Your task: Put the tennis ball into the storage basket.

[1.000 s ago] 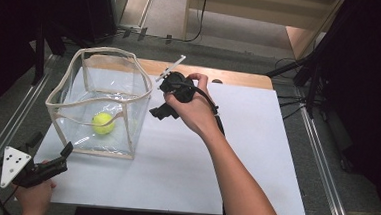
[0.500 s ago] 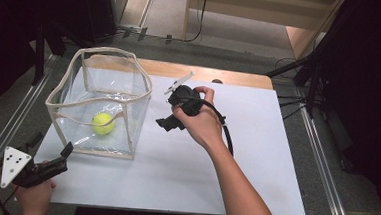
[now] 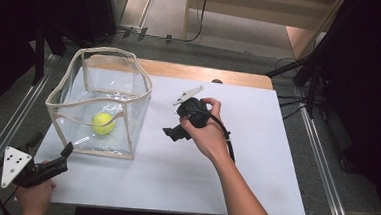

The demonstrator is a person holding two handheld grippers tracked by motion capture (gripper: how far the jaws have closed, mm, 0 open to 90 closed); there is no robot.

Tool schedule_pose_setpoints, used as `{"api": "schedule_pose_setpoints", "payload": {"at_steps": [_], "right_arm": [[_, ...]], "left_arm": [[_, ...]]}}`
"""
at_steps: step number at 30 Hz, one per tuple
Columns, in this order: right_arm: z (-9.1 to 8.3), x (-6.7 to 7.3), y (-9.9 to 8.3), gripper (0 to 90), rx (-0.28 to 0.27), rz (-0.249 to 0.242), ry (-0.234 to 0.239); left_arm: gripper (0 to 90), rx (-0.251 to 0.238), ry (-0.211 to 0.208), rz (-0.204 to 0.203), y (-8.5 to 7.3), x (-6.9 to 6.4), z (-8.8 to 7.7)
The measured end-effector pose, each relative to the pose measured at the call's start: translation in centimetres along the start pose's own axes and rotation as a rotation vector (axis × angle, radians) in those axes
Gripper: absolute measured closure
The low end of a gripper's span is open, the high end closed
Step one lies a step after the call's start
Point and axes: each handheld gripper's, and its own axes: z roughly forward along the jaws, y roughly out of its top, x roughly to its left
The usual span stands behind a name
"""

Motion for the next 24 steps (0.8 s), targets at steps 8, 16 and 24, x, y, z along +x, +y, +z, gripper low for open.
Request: {"api": "schedule_pose_setpoints", "payload": {"at_steps": [8,16,24], "right_arm": [[-0.3,-0.5,-2.6,0.0,-0.026,0.042,-0.011],[-0.6,-0.8,-5.2,0.0,-0.064,0.075,-0.024],[-1.1,-1.2,-7.9,0.0,-0.104,0.116,-0.033]], "left_arm": [[6.9,-0.005,0.001,-0.002,0.0,-0.1,0.1],[6.9,-0.002,0.000,0.006,0.0,-0.1,0.0],[6.9,-0.003,-0.002,0.013,0.0,-0.1,0.1]]}}
